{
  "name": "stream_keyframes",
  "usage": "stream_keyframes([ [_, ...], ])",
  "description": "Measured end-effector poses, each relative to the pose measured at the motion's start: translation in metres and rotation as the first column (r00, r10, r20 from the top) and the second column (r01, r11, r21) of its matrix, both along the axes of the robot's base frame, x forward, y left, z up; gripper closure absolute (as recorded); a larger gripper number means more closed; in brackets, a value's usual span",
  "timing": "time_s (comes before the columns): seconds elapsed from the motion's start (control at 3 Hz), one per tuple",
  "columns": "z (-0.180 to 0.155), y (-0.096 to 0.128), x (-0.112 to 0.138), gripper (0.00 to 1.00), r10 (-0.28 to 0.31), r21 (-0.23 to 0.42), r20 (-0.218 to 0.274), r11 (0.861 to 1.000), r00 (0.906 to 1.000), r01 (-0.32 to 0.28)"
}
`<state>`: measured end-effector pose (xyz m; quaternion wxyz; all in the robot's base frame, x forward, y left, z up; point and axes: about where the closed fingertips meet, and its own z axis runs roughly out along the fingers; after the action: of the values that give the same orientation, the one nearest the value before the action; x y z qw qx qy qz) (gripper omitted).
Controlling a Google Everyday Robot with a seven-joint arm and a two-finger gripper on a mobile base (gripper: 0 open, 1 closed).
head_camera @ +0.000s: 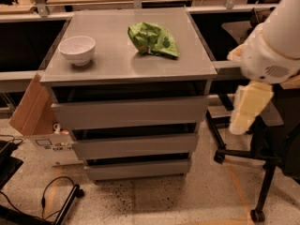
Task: Open top drawer
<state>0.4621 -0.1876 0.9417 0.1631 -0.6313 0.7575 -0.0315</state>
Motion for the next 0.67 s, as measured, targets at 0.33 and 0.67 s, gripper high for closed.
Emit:
stream_keyframes([
  [0.33,-0.042,0.026,0.026,0.0,0.054,-0.003,0.022,0.999,0.9983,-0.054],
  [0.67,-0.08,0.045,0.05,0.0,0.078,-0.021,0.045,0.997,0.9959,-0.078],
])
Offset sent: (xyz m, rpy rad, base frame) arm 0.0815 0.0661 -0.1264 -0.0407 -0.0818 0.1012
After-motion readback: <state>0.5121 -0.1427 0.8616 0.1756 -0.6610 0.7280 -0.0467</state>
